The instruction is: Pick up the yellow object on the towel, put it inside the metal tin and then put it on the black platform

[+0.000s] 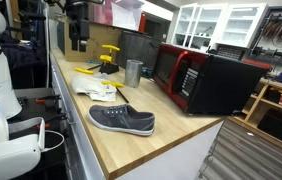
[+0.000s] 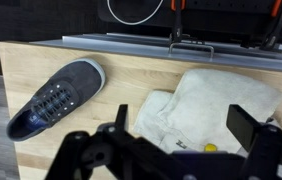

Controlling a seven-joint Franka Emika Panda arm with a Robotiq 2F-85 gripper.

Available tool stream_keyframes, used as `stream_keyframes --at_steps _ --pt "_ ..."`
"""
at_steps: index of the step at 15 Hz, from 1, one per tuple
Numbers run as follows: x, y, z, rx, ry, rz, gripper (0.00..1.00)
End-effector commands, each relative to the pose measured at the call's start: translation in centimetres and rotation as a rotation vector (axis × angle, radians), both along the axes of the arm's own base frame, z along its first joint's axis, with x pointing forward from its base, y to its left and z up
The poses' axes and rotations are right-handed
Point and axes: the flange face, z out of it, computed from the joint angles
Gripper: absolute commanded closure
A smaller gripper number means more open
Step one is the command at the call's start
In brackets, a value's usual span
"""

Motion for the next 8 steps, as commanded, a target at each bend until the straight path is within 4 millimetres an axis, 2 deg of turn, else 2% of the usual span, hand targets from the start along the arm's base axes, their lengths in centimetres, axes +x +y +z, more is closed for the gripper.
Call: stream_keyframes --at_steps 1,8 --pt "0.01 0.01 0.06 0.0 0.001 0.0 0.0" --pt "0.28 0.08 -0.16 0.001 0.006 -0.01 0.0"
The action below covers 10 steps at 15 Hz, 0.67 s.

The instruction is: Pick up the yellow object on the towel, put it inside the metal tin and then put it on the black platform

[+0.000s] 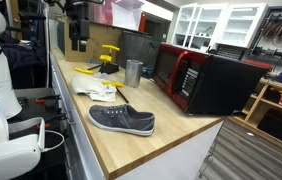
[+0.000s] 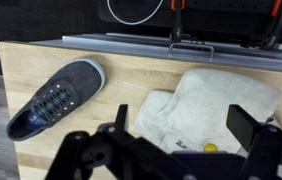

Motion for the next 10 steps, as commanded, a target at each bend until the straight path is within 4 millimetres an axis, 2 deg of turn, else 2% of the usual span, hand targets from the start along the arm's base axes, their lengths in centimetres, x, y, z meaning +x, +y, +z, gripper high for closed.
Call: stream_keyframes --at_steps 1,5,10 --pt "0.5 0.1 -0.3 -0.007 0.008 -0.019 0.0" --pt "1.4 -0.2 -1.1 -0.01 0.018 -0.034 0.0" --pt "3.7 -0.7 -2.9 -0.003 0.018 -0.085 0.0"
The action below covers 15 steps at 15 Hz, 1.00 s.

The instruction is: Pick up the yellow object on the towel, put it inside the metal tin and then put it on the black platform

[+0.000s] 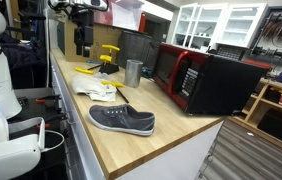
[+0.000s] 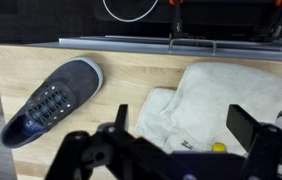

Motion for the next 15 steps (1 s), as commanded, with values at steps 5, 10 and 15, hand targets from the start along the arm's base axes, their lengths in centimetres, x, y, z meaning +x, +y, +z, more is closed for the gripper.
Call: stream_keyframes --at_steps 5,10,15 --pt "4.7 -1.2 -3.7 0.008 0.012 -0.101 0.0" --pt "8.0 -2.8 -6.4 0.038 0.068 -0.249 0.0" --pt "11.8 -3.2 -7.6 0.099 0.105 -0.376 0.0"
